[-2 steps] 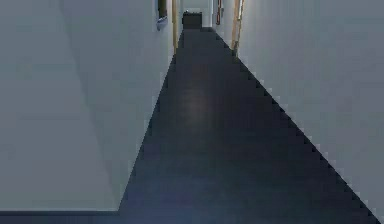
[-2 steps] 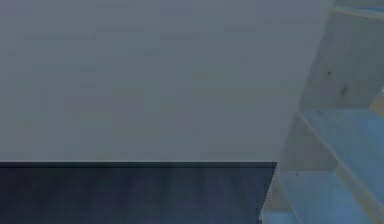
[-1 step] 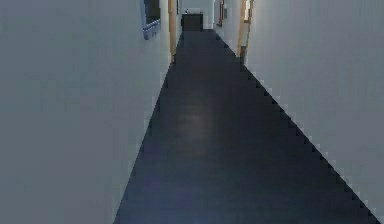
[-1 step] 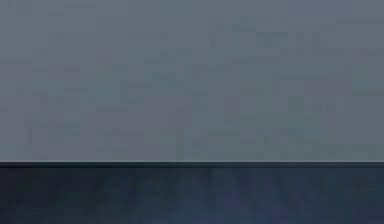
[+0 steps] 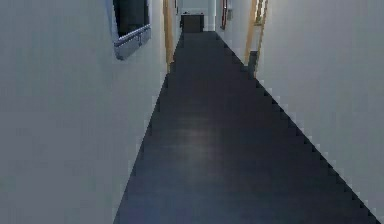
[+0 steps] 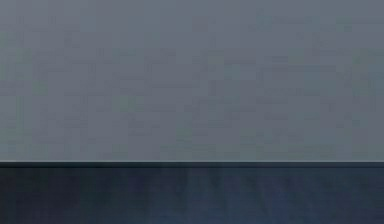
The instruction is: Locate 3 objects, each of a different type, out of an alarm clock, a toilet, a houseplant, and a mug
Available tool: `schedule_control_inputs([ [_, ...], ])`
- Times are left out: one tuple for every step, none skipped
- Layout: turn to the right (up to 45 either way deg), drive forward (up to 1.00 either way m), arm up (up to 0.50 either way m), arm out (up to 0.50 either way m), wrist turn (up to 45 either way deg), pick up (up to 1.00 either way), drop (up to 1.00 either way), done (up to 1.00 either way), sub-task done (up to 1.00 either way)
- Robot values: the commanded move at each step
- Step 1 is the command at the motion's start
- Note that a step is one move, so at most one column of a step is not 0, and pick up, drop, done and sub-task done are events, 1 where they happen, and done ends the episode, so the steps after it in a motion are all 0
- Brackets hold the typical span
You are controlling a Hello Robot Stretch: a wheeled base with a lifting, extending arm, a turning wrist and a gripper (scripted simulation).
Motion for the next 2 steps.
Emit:
schedule_control_inputs([
  [0.0, 1.0, 0.0, 0.0, 0.0, 0.0, 0.0, 0.0, 0.0],
  [0.0, 1.0, 0.0, 0.0, 0.0, 0.0, 0.0, 0.0, 0.0],
])
